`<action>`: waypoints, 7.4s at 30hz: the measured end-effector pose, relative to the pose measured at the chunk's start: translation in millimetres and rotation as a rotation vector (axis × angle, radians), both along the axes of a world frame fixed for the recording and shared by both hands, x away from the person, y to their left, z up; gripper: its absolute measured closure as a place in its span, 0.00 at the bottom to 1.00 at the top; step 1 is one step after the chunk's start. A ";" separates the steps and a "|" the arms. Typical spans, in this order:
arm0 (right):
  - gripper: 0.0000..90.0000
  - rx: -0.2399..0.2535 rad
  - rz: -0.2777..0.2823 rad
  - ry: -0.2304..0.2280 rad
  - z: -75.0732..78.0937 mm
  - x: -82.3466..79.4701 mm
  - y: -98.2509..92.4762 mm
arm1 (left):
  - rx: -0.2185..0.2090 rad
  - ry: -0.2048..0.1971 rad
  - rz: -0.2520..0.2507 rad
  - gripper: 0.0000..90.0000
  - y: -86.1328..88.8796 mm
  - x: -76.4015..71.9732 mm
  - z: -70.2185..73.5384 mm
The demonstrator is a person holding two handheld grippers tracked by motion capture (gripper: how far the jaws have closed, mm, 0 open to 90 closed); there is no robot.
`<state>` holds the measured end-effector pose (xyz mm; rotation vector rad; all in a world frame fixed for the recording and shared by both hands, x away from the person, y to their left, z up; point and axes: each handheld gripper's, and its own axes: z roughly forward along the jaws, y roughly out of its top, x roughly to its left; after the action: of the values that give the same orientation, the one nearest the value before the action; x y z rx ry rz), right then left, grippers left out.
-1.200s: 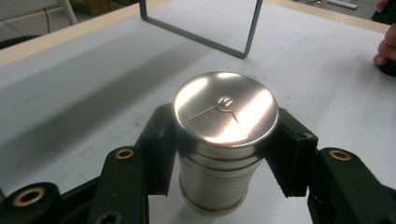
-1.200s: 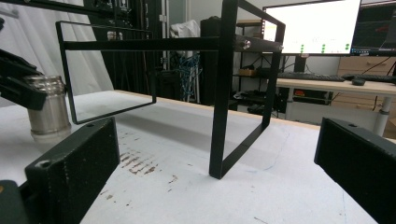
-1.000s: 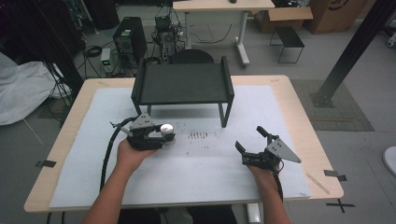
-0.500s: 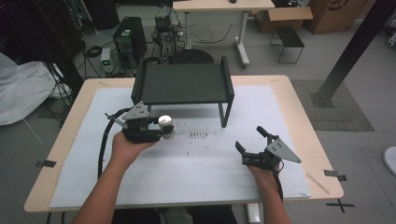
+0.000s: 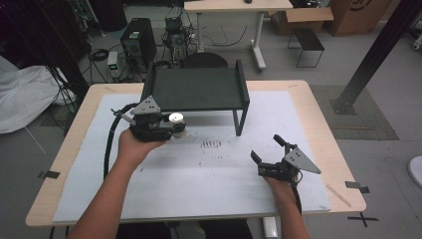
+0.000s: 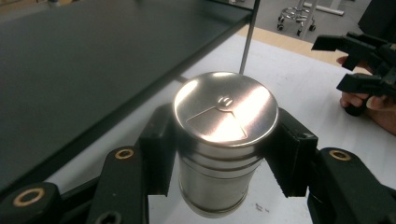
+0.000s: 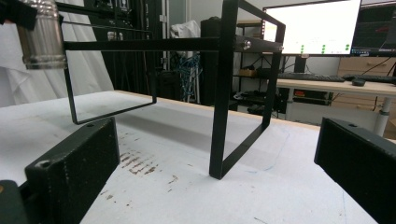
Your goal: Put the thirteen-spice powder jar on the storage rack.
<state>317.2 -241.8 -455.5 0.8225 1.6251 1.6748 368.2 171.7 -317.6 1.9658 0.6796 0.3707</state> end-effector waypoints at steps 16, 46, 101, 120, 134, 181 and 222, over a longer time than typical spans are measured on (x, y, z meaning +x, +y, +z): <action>0.00 0.005 0.001 0.001 0.0 0.2 -0.3 | 0.008 -0.002 0.024 0.55 -2.2 18.9 26.7; 0.00 0.006 0.000 0.002 0.0 0.2 -0.4 | 0.017 0.009 0.105 0.55 -6.7 57.7 50.5; 0.00 0.005 0.000 -0.002 -0.1 0.0 -0.4 | -0.026 -0.063 0.213 0.27 5.6 67.7 53.6; 0.00 0.002 0.001 -0.002 0.0 0.1 -0.3 | -0.149 -0.128 0.229 0.11 32.5 37.2 54.2; 0.00 0.004 0.001 -0.003 -0.1 -0.1 -0.4 | -0.196 -0.189 0.227 0.02 46.6 14.1 43.0; 0.00 0.004 0.001 -0.003 -0.1 -0.1 -0.4 | -0.286 -0.257 0.238 0.00 79.4 -28.3 -49.4; 0.00 0.007 0.000 -0.002 -0.1 -0.1 -0.6 | -0.302 -0.280 0.283 0.00 82.9 -44.2 -132.2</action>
<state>317.1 -242.4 -455.6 0.8237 1.6188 1.6819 324.0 254.6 -449.8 1.4997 0.7821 0.6613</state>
